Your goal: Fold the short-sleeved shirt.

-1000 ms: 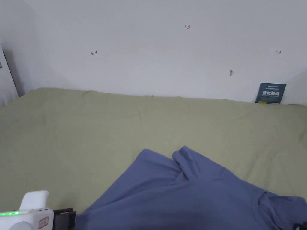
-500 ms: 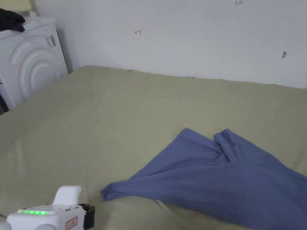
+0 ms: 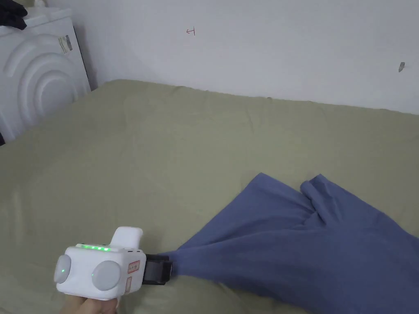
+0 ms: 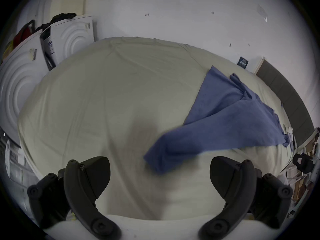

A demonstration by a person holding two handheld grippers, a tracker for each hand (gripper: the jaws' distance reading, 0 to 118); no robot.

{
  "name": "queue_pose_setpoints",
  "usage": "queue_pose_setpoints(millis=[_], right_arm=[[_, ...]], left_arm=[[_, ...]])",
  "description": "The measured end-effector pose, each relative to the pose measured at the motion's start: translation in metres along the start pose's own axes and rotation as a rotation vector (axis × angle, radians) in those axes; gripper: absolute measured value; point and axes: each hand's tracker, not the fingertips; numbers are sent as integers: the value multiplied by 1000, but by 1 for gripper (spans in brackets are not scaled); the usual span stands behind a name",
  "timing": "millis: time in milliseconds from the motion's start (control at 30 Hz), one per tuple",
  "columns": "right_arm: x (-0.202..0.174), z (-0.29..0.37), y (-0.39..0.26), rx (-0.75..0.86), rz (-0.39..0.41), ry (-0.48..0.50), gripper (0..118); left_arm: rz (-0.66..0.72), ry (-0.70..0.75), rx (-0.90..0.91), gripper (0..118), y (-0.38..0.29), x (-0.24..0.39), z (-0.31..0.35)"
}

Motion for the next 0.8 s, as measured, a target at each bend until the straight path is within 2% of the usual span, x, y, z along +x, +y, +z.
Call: queue_pose_setpoints(millis=[33, 100, 167, 233, 267, 300, 333, 400, 600, 800], right_arm=[[1, -1, 1, -8, 0, -8, 0], [5, -2, 2, -15, 1, -16, 0], [2, -4, 3, -25, 1, -17, 0], [4, -6, 4, -31, 3, -15, 0], [3, -8, 2, -33, 7, -14, 0], [4, -9, 2, -33, 4, -10, 0], [6, -9, 2, -33, -2, -3, 0], [10, -8, 1, -30, -15, 3, 0], [31, -1, 6, -3, -48, -19, 0], [54, -13, 38, 19, -70, -62, 0]], left_arm=[[0, -2, 3, 105, 2, 1, -6], [-7, -23, -37, 104, 5, 7, -14], [-33, 3, -36, 97, 1, 16, -13], [-50, -6, -10, 55, -2, 13, -8], [-41, -17, 24, 13, -4, 14, -3], [-38, -37, 50, 1, -4, 14, 2], [-14, -85, 77, 1, -7, 18, 6], [-81, -37, 50, 1, -10, 29, 13], [-14, -39, 45, 1, -13, 30, 4], [-18, -30, 36, 1, -10, 21, -2]])
